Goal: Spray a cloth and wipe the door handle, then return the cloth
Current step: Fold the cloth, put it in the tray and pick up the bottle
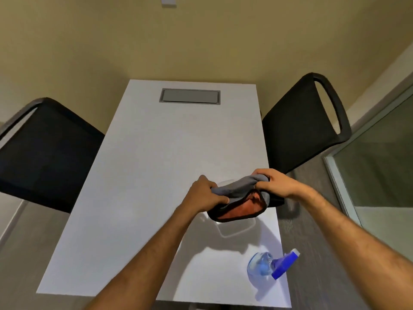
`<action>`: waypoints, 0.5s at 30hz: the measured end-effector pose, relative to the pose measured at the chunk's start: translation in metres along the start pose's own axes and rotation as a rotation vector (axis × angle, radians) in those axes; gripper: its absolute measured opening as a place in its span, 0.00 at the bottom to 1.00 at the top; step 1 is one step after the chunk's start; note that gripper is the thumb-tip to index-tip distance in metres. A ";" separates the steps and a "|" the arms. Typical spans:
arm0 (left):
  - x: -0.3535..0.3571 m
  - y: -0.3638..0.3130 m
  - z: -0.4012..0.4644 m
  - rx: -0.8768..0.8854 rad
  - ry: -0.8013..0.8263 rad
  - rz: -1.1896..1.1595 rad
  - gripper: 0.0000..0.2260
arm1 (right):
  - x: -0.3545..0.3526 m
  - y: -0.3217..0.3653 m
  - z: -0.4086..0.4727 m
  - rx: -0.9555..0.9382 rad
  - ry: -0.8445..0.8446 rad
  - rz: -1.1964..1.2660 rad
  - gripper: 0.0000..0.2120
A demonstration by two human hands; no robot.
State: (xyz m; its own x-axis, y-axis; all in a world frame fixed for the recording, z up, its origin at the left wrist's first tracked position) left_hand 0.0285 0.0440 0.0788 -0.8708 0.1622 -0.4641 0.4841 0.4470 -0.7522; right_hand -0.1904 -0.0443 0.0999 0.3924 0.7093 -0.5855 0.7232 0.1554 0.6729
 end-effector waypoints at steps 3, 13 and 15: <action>0.008 0.020 0.025 -0.116 -0.017 0.015 0.16 | 0.012 -0.028 0.022 0.090 0.009 0.023 0.11; 0.042 0.074 0.100 -0.200 -0.236 0.102 0.18 | 0.046 -0.078 0.097 0.147 -0.159 -0.101 0.21; 0.051 0.081 0.111 -0.213 -0.258 0.158 0.19 | 0.056 -0.083 0.110 0.114 -0.147 -0.140 0.20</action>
State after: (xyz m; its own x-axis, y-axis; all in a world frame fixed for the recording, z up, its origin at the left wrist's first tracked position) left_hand 0.0332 -0.0088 -0.0579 -0.7233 0.0293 -0.6899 0.5587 0.6119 -0.5598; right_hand -0.1659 -0.0933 -0.0380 0.3564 0.5773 -0.7347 0.8326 0.1606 0.5301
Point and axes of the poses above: each hand's wrist, its own z-axis towards the middle knuckle, its own x-axis out of the palm, y = z × x, the point moved 5 cm from there along z, towards the middle knuckle, and after that the axes turned 6 degrees about -z, right-handed, at the moved point
